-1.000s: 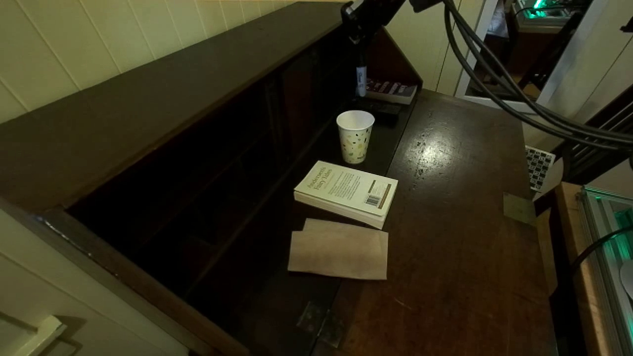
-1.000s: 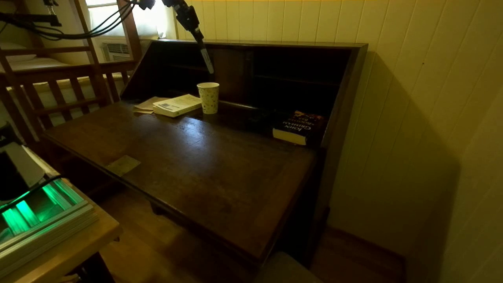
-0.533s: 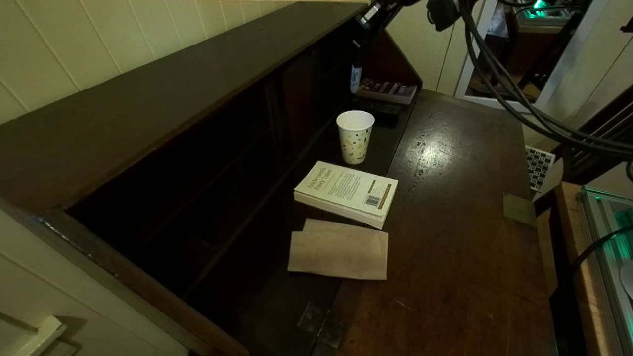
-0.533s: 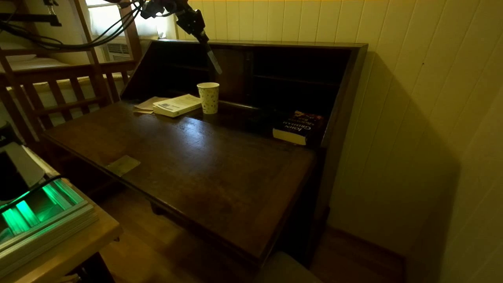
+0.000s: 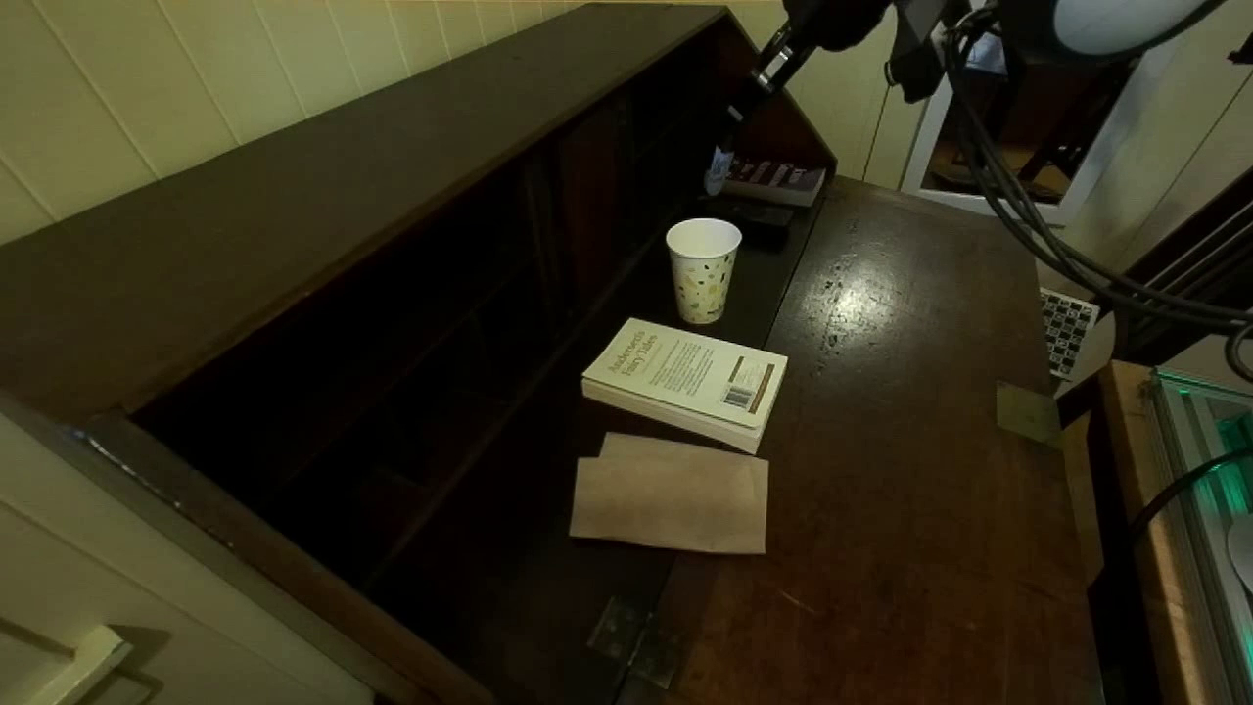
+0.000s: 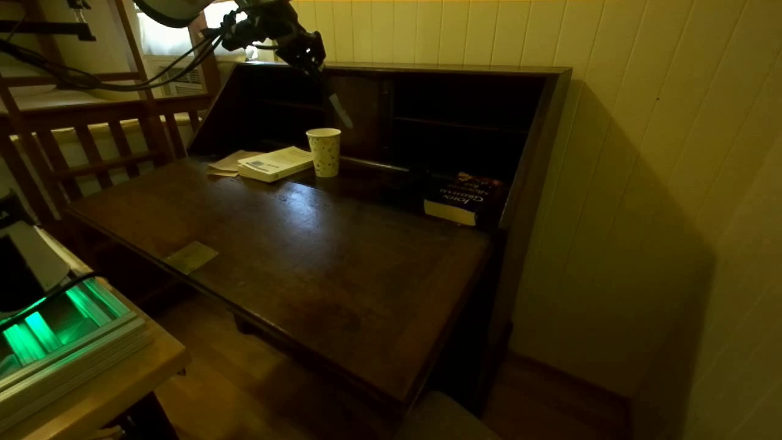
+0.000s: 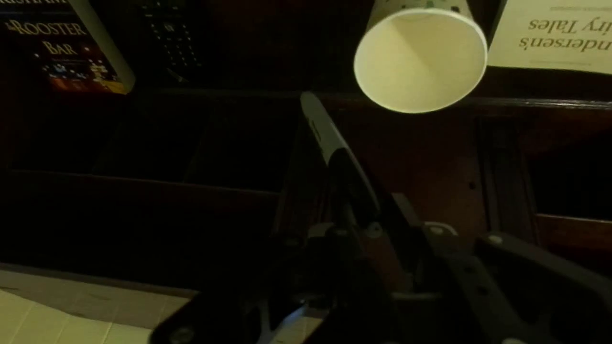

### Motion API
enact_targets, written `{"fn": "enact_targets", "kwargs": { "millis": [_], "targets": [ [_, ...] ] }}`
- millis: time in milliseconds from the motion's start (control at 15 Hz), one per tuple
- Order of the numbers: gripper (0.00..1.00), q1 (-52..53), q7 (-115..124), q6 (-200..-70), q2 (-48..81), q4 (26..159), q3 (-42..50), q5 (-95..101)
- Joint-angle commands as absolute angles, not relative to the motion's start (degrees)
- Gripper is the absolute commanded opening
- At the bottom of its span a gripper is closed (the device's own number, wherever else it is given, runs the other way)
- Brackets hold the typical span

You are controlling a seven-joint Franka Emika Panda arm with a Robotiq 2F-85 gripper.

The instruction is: Take the marker out of the coffee cup.

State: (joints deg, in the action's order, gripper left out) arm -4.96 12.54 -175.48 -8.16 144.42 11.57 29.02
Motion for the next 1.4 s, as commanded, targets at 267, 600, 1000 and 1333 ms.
{"fn": "enact_targets", "kwargs": {
  "millis": [267,600,1000,1333],
  "targets": [
    [0.24,-2.7,-0.7,-177.9,-6.8,146.3,14.9,20.6],
    [0.24,-2.0,-2.5,-177.9,-6.7,146.3,16.3,19.9],
    [0.06,-1.9,-2.6,-177.9,-6.7,146.3,16.3,19.8],
    [0.06,-5.1,-6.3,-181.2,-3.9,145.3,13.2,15.2]
  ]
}}
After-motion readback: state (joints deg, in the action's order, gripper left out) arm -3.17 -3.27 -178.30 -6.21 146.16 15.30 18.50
